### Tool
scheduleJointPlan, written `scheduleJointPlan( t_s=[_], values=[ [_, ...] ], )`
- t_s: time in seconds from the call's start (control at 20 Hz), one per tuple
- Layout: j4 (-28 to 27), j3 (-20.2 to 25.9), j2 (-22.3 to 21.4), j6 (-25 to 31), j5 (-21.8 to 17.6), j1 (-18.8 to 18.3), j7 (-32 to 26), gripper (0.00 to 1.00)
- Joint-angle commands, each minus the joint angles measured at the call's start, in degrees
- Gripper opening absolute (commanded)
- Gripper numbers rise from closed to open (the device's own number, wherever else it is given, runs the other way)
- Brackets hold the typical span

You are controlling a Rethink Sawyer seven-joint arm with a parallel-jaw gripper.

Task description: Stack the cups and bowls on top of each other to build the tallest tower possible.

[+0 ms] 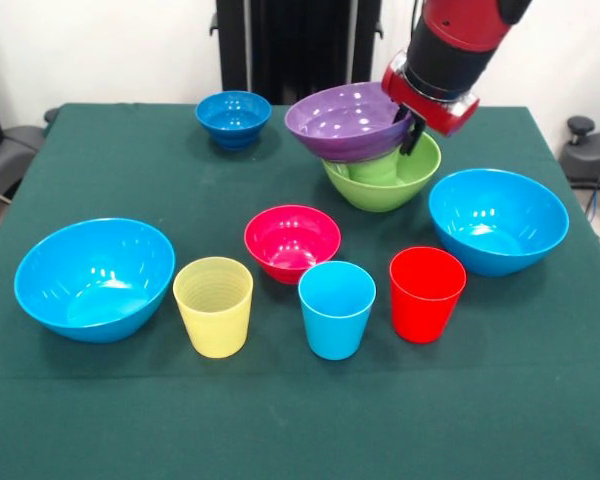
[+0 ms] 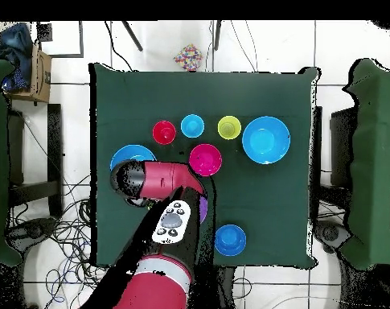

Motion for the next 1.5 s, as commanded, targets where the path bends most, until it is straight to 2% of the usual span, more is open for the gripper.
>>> scheduleJointPlan(
  t_s=[0.05, 0.4, 0.9, 1.2, 1.5],
  values=[
    [-0.66, 4.32, 0.85, -3.10, -1.09, 1.18, 4.16, 0.00],
    [1.99, 3.76, -3.78, -0.93, -0.99, 1.77, 3.54, 0.00],
    [2.40, 1.34, -8.35, 4.18, -0.50, 4.03, 5.20, 0.00],
    [1.26, 1.08, -8.90, 6.46, -0.49, 4.41, 5.13, 0.00],
    [2.29, 1.60, -8.41, 4.15, -0.52, 4.44, 5.23, 0.00]
  ],
)
